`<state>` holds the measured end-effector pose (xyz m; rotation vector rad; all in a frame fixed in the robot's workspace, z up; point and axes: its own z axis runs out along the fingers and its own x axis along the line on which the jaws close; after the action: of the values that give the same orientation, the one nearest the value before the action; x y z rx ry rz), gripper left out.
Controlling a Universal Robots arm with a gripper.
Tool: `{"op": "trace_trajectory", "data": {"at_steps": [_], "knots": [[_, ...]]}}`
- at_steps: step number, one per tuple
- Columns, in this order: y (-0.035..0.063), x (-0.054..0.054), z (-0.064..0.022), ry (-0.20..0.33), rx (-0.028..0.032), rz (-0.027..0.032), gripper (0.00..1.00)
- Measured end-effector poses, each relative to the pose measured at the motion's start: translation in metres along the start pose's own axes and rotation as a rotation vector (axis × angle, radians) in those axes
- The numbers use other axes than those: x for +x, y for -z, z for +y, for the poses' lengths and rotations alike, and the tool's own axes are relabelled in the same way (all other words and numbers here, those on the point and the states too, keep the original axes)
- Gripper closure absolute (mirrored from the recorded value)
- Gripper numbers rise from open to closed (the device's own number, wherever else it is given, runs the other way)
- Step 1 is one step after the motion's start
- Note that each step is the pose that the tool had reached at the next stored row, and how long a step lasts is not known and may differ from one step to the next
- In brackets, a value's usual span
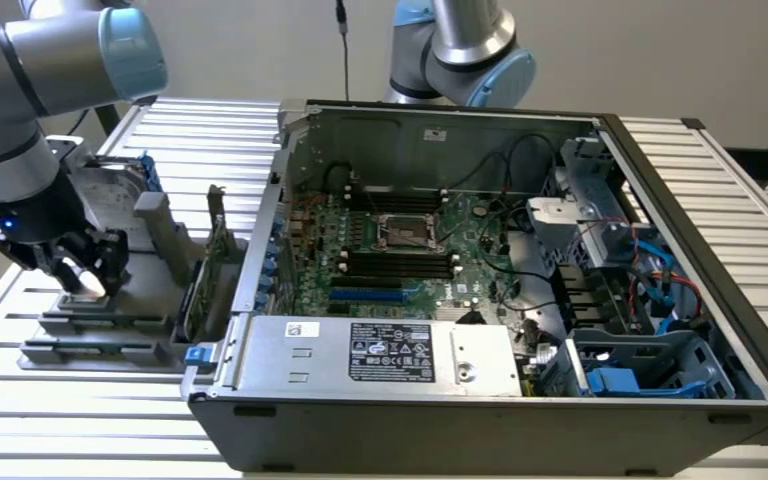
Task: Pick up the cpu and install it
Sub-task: 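Pick up the cpu and move it towards the insertion slot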
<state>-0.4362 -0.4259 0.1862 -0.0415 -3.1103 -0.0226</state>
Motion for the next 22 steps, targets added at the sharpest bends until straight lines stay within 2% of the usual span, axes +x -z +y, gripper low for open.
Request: {"op": "trace_trajectory", "data": {"at_steps": [4,8,18,22], "knots": [[0.0051,0.000,0.0000,0.001,-0.0017,0.0017,0.45],[0.0168,0.001,0.0002,0.002,-0.0041,0.0023,0.45],[0.0615,0.002,0.0008,0.003,-0.0049,0.0025,0.45],[0.0797,-0.001,0.0011,0.005,-0.0049,0.0024,0.45]]}}
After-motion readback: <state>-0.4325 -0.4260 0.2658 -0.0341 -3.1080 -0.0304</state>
